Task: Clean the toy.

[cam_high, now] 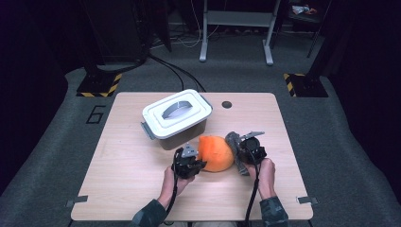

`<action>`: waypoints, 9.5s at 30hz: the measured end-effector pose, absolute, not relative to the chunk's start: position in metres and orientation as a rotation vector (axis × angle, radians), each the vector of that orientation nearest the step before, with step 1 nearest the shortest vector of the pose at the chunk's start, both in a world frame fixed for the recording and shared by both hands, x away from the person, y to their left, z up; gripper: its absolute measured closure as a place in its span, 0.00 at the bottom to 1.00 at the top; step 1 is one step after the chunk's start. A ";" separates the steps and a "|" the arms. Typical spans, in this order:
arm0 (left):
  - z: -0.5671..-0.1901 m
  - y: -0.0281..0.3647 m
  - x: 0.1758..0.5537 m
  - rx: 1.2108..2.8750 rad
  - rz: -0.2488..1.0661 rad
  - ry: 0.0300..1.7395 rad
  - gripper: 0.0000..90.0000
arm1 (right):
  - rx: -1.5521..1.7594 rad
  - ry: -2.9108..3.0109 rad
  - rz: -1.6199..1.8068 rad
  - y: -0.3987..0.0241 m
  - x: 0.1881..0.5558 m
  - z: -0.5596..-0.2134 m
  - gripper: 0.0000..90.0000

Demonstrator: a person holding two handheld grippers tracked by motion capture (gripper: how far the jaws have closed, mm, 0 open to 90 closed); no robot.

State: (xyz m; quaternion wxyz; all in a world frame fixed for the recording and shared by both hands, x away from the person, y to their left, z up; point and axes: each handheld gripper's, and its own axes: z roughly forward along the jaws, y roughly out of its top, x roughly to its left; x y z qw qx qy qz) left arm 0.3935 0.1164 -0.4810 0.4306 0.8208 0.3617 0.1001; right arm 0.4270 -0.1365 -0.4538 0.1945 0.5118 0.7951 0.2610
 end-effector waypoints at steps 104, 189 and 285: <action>-0.487 0.099 0.390 2.106 0.404 0.861 0.86 | 1.348 2.189 0.870 -0.127 0.413 -0.433 0.84; -0.474 0.105 0.387 1.997 0.200 0.862 0.89 | 1.420 2.203 0.782 -0.139 0.419 -0.452 0.83; -0.464 0.105 0.385 2.035 0.268 0.796 0.96 | 1.106 2.266 0.752 -0.074 0.402 -0.408 0.84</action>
